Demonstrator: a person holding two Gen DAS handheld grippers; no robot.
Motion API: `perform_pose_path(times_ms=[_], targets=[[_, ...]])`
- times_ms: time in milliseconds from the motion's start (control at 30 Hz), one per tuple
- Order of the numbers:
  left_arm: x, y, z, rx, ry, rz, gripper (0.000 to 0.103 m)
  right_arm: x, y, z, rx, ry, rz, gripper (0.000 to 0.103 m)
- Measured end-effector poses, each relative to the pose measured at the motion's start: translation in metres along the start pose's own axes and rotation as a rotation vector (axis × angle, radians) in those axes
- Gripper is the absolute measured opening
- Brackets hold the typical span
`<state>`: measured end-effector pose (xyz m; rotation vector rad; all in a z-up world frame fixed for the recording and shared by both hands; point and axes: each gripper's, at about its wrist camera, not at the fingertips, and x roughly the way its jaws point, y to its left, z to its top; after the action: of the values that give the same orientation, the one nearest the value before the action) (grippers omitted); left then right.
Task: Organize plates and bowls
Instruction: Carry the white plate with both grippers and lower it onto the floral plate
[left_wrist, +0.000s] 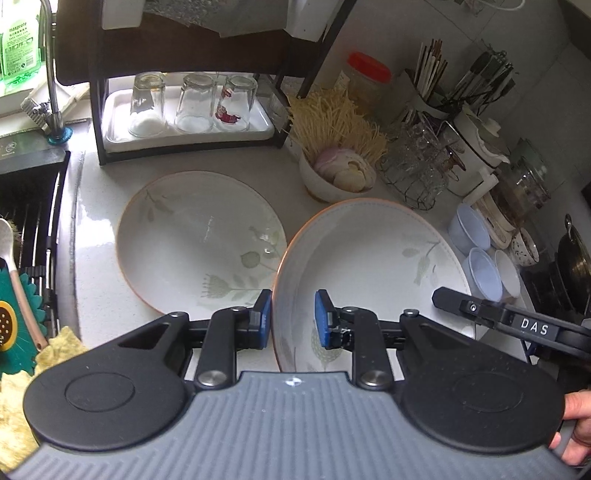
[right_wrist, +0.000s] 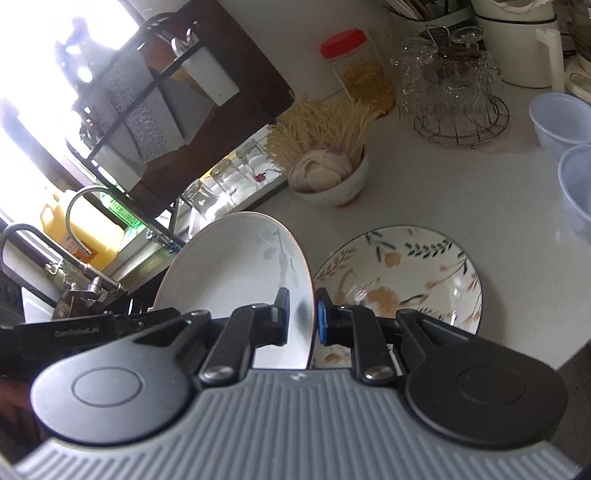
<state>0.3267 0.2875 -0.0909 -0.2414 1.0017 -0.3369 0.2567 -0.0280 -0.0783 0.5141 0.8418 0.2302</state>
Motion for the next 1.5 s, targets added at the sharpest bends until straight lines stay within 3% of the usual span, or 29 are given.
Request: perform_pose_path(times_ms=[400,733,1500], targets=[[0.058,-0.048,0.008,0.004,0.060,0.027,0.028,0.004,-0.057,0.019,0.018,0.030,-0.021,0.018],[0.103,-0.061,0.005,-0.011,0.158,0.046,0.028,0.020,-0.084,0.019,-0.028,0.083,-0.081,0.018],[0.152,-0.077,0.005,0.024,0.240,0.102,0.028,0.046,-0.098,0.010,-0.087,0.101,-0.189,0.021]])
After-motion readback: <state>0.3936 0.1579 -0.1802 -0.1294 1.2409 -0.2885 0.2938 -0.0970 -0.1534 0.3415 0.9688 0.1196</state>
